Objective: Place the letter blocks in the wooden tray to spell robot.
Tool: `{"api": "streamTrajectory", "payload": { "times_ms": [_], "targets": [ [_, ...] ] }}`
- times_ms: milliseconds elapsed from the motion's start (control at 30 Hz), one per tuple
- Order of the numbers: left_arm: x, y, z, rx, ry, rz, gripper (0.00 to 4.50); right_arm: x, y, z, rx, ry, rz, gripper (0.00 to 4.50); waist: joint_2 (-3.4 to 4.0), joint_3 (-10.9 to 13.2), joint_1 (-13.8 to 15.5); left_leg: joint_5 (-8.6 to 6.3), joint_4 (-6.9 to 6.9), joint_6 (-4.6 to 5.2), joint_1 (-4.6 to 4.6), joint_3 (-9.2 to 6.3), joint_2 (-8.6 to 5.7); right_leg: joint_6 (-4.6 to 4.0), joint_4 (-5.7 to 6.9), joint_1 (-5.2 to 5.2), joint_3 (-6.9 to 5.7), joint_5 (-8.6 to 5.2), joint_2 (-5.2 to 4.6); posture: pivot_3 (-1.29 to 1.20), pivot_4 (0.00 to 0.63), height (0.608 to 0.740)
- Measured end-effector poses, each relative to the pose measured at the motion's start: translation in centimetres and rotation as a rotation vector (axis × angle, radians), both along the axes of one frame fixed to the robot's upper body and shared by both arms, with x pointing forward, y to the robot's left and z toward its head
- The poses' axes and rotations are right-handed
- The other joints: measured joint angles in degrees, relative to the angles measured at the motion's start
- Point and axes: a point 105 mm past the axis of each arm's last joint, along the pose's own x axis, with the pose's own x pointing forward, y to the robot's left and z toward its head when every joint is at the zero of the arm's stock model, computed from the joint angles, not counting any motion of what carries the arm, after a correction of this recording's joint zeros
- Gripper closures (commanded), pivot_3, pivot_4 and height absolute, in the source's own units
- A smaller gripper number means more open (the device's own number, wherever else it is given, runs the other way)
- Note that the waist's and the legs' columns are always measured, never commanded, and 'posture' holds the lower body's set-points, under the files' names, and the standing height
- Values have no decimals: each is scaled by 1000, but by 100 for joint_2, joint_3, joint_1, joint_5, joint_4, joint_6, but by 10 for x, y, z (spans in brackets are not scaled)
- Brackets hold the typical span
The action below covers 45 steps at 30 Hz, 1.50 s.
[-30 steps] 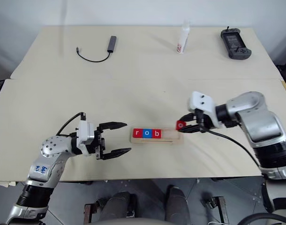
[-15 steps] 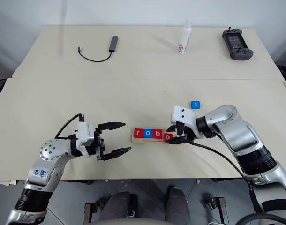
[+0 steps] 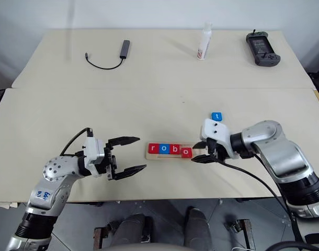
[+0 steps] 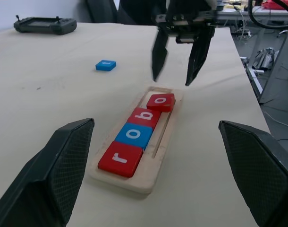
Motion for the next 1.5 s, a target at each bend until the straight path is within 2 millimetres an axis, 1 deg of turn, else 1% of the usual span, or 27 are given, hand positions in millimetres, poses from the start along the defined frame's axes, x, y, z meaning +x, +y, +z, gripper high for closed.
{"api": "streamTrajectory", "payload": {
  "times_ms": [133, 233, 333, 467, 667, 1000, 1267, 1400, 1500],
  "targets": [
    [0, 0, -1, 3, 8, 0, 0, -6, 9, -4, 16, 4, 12, 4478, 0, 0, 0, 0, 0, 0, 1, -1, 0, 0, 0, 1, 0, 0, 0, 0, 150, 740],
    [0, 1, -1, 5, 11, 0, 0, -7, 19, -12, 26, 10, 18, 4478, 0, 0, 0, 0, 1, 0, 0, 0, 0, 0, 0, 0, 1, 0, 0, 0, 150, 740],
    [0, 1, -2, 7, 17, 2, 0, -3, 20, -18, 5, 0, 7, 4478, 0, 0, 10, 0, 2, 0, 0, -1, -1, 0, 0, 1, 1, 0, 0, 0, 150, 740],
    [1, 1, 0, 8, 11, 1, 0, 8, 21, -14, 7, -39, -29, 4478, 0, 0, -3, 0, 2, 0, 0, 0, 0, 0, 1, 0, 0, 0, 0, 0, 150, 740],
    [2, 1, 1, 8, 6, 2, 0, 8, 20, -12, 10, -31, -34, 4478, 0, 0, 4, 0, 1, 0, -1, -1, -1, 0, 0, 0, -1, 0, 0, 0, 150, 740],
    [2, 1, 1, 7, 6, 2, 0, 13, 5, -1, 5, -57, -97, 4478, 0, 0, 1, 0, 1, 0, -1, -1, -1, 0, 0, 0, 0, 0, 0, 0, 150, 740],
    [2, 1, 1, 7, 6, 0, 0, 11, 7, -2, 15, -41, -98, 4478, 0, 0, 2, 0, 1, 0, -1, -1, -1, 0, 0, 0, 0, 0, 0, 0, 150, 740],
    [2, 0, 2, 8, 2, -5, 0, 2, 15, -4, 23, -12, -68, 4478, 0, 0, 2, 0, 1, 0, -1, -1, 0, 0, 0, 0, 0, 0, 0, 0, 150, 740],
    [2, 0, 2, 9, 1, -8, 0, 1, 21, -9, 20, -4, -59, 4478, 0, 0, 0, 0, 1, 0, -1, -1, -1, 0, 0, 0, 0, 0, 0, 0, 150, 740]
  ]
}}
